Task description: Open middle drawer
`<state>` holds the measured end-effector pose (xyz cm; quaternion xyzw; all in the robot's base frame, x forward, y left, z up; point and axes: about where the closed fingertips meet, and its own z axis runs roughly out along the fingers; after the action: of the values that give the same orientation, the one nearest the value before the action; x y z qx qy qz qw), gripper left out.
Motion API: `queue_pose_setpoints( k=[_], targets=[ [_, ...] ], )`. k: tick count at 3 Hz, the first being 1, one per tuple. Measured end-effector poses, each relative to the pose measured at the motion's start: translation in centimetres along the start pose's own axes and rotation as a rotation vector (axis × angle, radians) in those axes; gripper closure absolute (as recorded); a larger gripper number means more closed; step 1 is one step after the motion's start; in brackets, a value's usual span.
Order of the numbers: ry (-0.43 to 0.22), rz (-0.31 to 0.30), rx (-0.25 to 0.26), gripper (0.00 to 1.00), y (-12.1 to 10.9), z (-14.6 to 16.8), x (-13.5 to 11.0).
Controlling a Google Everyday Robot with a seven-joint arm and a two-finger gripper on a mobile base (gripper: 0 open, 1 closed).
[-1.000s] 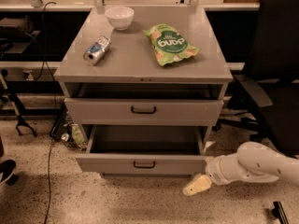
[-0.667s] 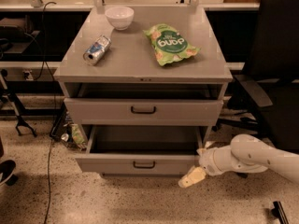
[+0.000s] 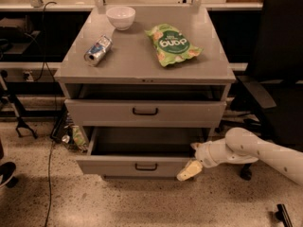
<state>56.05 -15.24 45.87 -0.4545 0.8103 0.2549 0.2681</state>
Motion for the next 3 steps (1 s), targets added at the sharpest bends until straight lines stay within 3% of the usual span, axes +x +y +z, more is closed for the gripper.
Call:
queue_pose_setpoints(
  k=[3],
  targets=[
    [0.052,0.103,0.011,0.72,2.9,-2.1,2.9]
  ],
)
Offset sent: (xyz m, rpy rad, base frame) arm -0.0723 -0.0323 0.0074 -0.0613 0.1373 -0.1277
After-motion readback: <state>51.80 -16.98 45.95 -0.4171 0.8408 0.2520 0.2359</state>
